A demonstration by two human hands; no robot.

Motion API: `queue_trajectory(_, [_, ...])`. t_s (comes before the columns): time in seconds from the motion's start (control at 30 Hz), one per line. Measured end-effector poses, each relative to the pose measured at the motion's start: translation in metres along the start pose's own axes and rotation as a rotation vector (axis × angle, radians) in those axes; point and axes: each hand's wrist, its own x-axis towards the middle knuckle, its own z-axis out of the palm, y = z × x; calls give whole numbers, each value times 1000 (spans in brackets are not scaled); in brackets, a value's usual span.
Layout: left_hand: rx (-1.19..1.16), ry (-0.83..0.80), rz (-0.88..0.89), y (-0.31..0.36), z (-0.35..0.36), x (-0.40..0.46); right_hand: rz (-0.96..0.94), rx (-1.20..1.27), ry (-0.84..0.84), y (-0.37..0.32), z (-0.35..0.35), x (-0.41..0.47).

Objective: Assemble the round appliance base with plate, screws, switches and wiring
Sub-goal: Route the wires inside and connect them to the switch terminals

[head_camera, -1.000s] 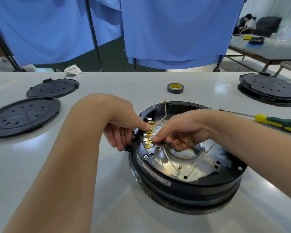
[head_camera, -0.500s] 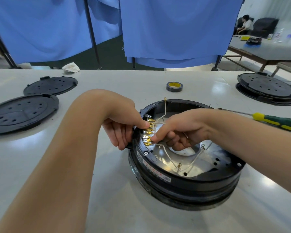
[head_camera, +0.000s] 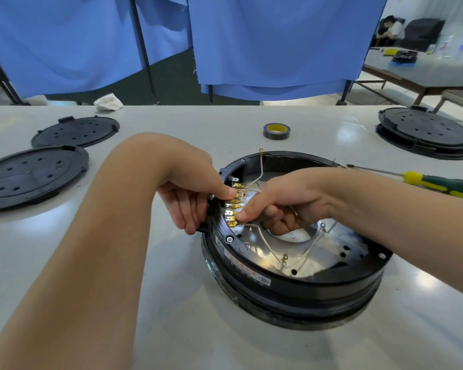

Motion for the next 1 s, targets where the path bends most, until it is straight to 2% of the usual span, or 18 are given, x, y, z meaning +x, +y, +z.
queue_trajectory(0.47, [-11, -14, 9, -3, -2, 3, -13, 13, 7, 0, 1, 1])
queue_trajectory(0.63, [-29, -7, 14, -6, -2, 3, -23, -44, 49, -1, -4, 1])
queue_trajectory(0.77, [-33, 2, 13, -7, -2, 3, -5, -7, 89, -2, -5, -2])
queue_trajectory(1.0, [-11, 6, 8, -4, -1, 3, -88, 54, 170, 1, -5, -1])
